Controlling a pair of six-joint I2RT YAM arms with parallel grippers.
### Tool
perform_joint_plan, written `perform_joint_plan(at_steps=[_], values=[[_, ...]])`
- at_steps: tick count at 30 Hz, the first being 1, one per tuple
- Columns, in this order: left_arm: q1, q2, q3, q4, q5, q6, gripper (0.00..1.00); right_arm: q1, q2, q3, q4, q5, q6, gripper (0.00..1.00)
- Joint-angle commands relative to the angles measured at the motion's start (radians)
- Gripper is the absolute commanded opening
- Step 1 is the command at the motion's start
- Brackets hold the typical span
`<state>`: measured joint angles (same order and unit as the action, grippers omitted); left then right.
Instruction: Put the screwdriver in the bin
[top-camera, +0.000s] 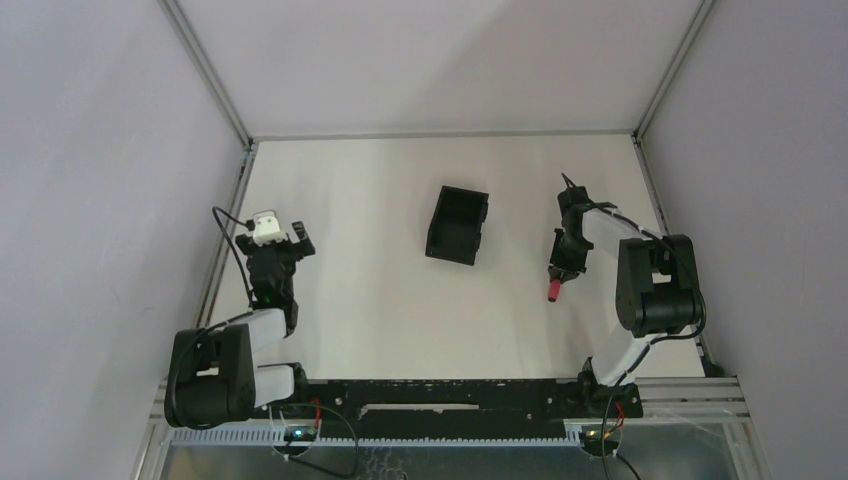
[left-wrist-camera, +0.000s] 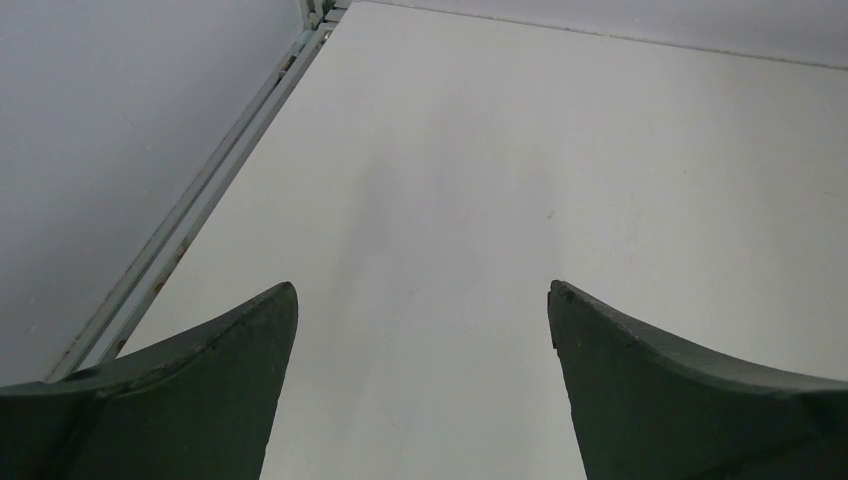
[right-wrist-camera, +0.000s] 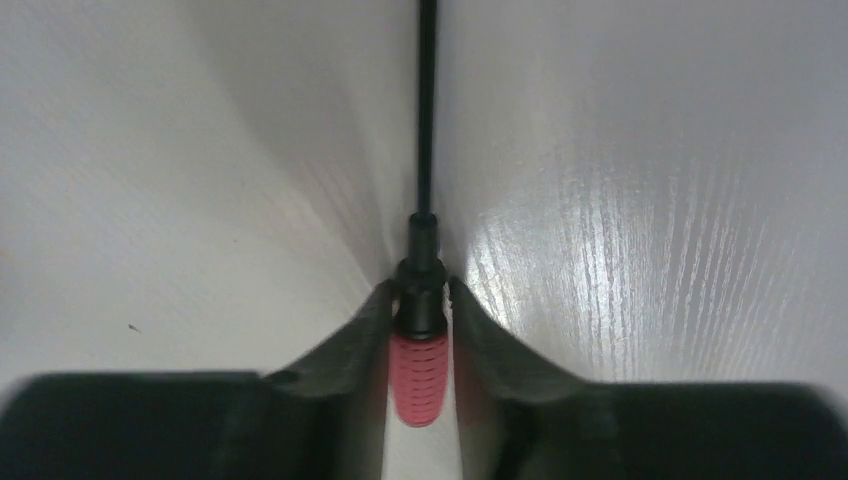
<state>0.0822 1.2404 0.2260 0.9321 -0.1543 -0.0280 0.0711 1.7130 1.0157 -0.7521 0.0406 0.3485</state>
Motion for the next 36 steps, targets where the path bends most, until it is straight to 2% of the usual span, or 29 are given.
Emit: perform_joint_plan(at_steps=[1,2,3,9,17,22,31,36], values=[[-0.007,-0.010,0.013,0.024,-0.007,-0.006,1.00,-0.007,0.033,-0.014,0.068,0.009,-0.027,0.20],[-0.007,-0.010,0.013,0.024,-0.007,-0.006,1.00,-0.007,0.021,-0.006,0.058,0.019,-0.032,0.06],[-0.007,-0.010,0.013,0.024,-0.007,-0.006,1.00,-0.007,0.005,0.003,0.041,0.033,-0.038,0.00],[-0.007,-0.011,0.013,0.024,-0.008,-0.006,1.00,-0.010,-0.077,0.232,-0.229,0.043,-0.089,0.00],[-0.007,-0.010,0.012,0.023,-0.006,-0.006,1.00,-0.015,-0.035,0.587,-0.536,-0.098,-0.102,0.00],[-0.007,-0.011,0.011,0.024,-0.005,-0.007,1.00,0.031,-0.016,0.701,-0.533,-0.156,-0.047,0.00],[-0.007,-0.010,0.011,0.024,-0.007,-0.007,1.00,0.341,0.180,0.926,-0.375,-0.135,0.035,0.00],[-0.007,-0.010,0.011,0.024,-0.007,-0.006,1.00,0.444,0.339,1.115,-0.378,-0.089,-0.008,0.00]])
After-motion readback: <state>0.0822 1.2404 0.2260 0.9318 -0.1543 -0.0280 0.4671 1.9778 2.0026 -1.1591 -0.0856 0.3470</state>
